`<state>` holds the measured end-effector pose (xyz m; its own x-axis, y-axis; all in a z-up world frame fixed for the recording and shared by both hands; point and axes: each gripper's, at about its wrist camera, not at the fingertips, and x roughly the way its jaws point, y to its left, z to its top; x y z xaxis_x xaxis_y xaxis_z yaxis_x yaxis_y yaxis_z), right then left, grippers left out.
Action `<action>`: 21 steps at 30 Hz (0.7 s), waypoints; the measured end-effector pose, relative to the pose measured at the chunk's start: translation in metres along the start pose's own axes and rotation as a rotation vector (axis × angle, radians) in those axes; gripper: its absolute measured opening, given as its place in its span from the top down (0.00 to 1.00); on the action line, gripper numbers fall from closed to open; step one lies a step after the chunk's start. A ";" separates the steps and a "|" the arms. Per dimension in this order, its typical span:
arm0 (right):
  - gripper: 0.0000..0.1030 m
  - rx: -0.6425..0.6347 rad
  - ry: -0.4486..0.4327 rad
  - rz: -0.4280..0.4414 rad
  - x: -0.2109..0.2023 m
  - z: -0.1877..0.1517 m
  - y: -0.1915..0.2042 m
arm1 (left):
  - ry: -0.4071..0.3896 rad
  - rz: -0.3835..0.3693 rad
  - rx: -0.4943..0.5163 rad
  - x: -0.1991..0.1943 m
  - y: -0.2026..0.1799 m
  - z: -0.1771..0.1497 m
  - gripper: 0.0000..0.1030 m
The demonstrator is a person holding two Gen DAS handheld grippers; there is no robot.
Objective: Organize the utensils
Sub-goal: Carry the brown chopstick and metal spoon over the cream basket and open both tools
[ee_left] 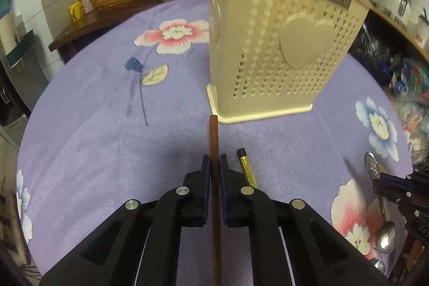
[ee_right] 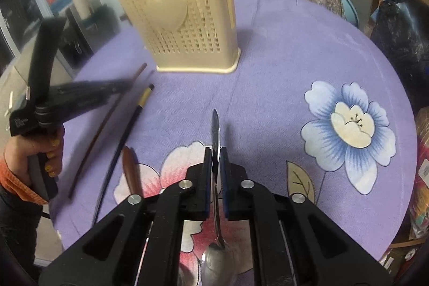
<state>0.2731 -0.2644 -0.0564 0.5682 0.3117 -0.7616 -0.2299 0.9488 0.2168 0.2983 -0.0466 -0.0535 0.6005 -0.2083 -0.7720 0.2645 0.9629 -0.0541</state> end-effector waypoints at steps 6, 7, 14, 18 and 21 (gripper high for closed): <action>0.97 0.018 -0.092 0.044 -0.036 0.002 -0.001 | -0.129 -0.045 -0.031 -0.054 0.010 0.007 0.92; 0.97 0.020 -0.099 0.053 -0.041 0.002 -0.001 | -0.153 -0.055 -0.033 -0.065 0.011 0.008 0.92; 0.97 -0.009 -0.195 0.071 -0.081 0.015 0.010 | -0.315 -0.084 -0.025 -0.132 0.015 0.017 0.92; 0.97 -0.023 -0.220 0.065 -0.090 0.021 0.016 | -0.387 -0.069 -0.010 -0.155 0.013 0.019 0.92; 0.97 -0.020 -0.231 0.079 -0.089 0.026 0.018 | -0.397 -0.063 -0.007 -0.158 0.012 0.021 0.92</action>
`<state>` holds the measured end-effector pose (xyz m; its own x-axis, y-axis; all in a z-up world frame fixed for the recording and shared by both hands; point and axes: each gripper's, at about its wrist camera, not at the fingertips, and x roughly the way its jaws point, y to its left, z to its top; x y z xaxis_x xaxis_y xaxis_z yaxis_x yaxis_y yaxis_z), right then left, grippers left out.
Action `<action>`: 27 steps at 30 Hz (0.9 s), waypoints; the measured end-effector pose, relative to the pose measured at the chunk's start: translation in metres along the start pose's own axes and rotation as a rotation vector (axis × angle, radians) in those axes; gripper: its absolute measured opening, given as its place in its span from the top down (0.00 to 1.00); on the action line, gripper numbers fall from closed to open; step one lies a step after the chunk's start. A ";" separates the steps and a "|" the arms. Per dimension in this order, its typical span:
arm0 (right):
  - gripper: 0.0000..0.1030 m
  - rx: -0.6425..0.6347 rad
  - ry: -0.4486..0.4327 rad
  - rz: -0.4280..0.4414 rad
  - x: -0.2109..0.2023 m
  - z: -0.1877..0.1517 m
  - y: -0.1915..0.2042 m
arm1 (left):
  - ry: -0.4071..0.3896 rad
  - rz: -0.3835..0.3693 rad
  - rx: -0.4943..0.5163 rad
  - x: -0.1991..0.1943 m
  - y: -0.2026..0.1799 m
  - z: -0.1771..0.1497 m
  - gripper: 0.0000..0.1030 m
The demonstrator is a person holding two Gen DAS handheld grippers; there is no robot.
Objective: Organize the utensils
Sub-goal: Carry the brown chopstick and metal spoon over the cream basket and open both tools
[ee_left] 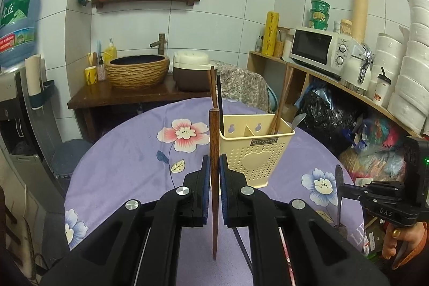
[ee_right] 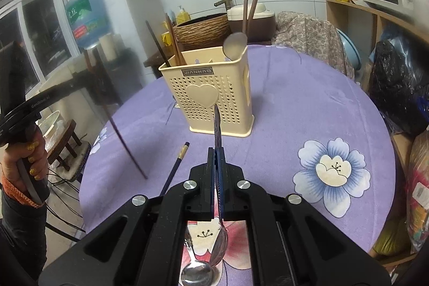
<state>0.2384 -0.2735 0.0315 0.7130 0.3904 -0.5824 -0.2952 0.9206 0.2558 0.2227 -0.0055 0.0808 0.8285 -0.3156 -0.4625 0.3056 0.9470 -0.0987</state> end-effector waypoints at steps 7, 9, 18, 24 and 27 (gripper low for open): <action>0.97 0.024 -0.020 0.027 0.009 0.007 0.001 | -0.008 -0.009 -0.022 -0.001 0.003 0.000 0.92; 0.97 0.024 -0.036 0.038 0.009 0.015 0.004 | -0.021 -0.009 -0.017 -0.004 0.002 0.009 0.92; 0.97 -0.059 -0.240 0.052 -0.010 0.119 0.037 | -0.166 -0.059 0.012 -0.031 -0.020 0.093 0.92; 0.97 -0.098 -0.336 -0.035 0.017 0.185 0.050 | -0.243 -0.032 0.015 -0.008 -0.047 0.146 0.92; 0.97 -0.108 -0.329 -0.090 0.048 0.194 0.045 | -0.229 0.009 0.016 0.020 -0.053 0.149 0.92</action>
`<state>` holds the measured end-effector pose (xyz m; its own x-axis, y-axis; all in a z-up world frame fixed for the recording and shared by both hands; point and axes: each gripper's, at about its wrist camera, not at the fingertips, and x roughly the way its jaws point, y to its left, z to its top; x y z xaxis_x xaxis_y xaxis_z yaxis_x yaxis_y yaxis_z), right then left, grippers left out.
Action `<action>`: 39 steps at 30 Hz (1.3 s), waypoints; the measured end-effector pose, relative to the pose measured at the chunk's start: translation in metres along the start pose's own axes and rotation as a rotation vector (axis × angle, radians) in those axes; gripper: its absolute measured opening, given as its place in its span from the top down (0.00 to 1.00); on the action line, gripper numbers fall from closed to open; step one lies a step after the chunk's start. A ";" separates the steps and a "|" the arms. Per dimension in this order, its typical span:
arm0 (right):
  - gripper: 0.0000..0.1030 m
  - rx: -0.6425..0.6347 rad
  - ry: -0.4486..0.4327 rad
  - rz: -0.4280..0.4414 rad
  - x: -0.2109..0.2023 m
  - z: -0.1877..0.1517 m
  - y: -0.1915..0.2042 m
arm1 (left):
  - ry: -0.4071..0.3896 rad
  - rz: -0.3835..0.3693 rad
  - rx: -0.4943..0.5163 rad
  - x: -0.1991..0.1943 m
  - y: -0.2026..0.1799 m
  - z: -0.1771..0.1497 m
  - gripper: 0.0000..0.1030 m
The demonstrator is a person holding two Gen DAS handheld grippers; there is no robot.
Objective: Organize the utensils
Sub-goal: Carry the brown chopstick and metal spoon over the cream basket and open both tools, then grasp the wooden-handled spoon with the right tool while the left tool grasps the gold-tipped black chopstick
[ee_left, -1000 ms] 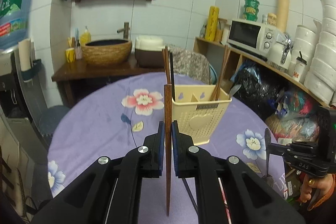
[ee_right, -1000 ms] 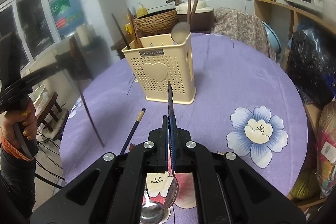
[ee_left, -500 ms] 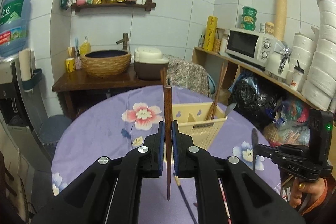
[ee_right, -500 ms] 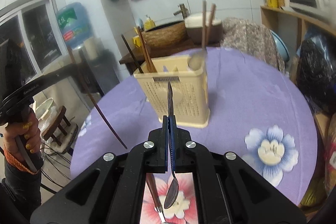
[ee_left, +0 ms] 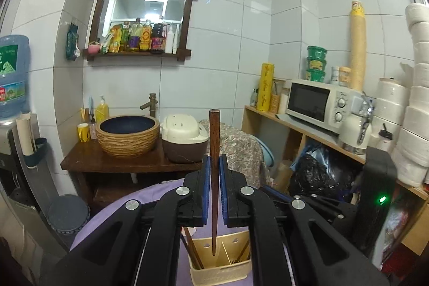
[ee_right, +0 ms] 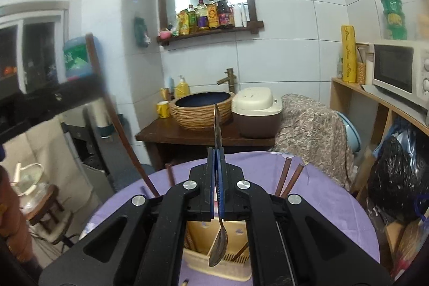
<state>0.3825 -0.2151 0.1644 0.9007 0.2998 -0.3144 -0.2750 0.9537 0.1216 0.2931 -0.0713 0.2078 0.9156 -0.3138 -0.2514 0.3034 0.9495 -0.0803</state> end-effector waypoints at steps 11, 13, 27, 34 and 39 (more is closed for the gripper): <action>0.97 -0.085 0.132 -0.055 0.029 -0.054 -0.003 | 0.098 0.026 0.065 0.026 0.004 -0.066 0.92; 0.97 -0.106 0.155 -0.043 0.026 -0.059 -0.002 | 0.114 0.022 0.075 0.027 0.005 -0.073 0.92; 0.42 -0.165 0.116 -0.097 -0.018 -0.070 -0.003 | 0.104 0.046 0.115 -0.004 0.018 -0.087 0.70; 0.34 -0.176 0.146 -0.056 -0.058 -0.107 0.006 | 0.073 0.078 0.032 -0.046 0.040 -0.114 0.37; 0.34 -0.190 0.270 0.006 -0.065 -0.157 0.017 | 0.132 0.110 0.014 -0.059 0.047 -0.154 0.34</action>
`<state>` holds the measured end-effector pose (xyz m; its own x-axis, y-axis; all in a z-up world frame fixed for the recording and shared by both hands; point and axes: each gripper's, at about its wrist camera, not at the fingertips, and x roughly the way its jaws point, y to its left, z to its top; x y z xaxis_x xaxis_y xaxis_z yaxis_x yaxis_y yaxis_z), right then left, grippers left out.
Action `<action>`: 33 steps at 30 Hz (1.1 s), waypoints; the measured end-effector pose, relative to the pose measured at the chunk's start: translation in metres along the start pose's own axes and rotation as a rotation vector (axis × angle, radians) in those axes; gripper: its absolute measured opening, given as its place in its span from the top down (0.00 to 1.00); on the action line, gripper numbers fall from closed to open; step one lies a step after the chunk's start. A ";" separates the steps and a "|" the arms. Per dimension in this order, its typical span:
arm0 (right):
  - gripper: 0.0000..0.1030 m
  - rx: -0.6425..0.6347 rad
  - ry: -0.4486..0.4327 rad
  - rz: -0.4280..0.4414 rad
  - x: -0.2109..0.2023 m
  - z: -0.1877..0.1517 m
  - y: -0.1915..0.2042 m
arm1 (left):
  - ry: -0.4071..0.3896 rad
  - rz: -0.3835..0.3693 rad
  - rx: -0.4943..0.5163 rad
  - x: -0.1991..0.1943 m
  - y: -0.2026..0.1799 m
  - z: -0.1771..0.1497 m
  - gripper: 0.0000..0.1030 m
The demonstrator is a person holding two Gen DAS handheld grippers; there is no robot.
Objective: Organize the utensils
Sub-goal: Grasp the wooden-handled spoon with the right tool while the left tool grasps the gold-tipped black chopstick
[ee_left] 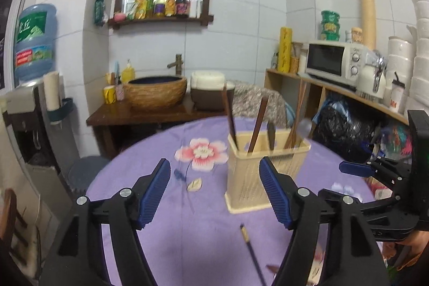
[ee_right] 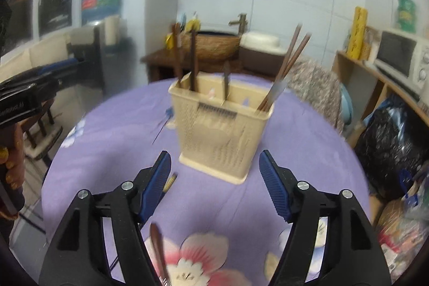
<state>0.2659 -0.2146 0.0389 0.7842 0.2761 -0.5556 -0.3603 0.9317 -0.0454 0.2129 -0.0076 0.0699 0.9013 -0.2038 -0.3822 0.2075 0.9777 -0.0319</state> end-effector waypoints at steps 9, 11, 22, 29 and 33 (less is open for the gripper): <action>0.40 -0.064 0.307 0.140 0.057 -0.080 0.050 | 0.253 -0.014 -0.050 0.019 0.010 -0.086 0.34; 0.43 -0.081 0.356 0.145 0.065 -0.088 0.057 | 0.277 -0.018 -0.066 0.020 0.014 -0.094 0.34; 0.73 -0.097 0.412 0.174 0.077 -0.089 0.062 | 0.346 -0.041 -0.061 0.031 0.012 -0.107 0.34; 0.84 -0.039 0.413 0.133 0.070 -0.092 0.033 | 0.423 -0.103 -0.046 0.051 -0.004 -0.112 0.34; 0.84 0.037 0.412 0.082 0.064 -0.099 0.001 | 0.456 -0.143 -0.012 0.061 -0.023 -0.112 0.34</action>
<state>0.2655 -0.2192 -0.0785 0.4834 0.2390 -0.8421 -0.3886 0.9206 0.0382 0.2202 -0.0372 -0.0559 0.6051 -0.2959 -0.7391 0.3104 0.9426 -0.1233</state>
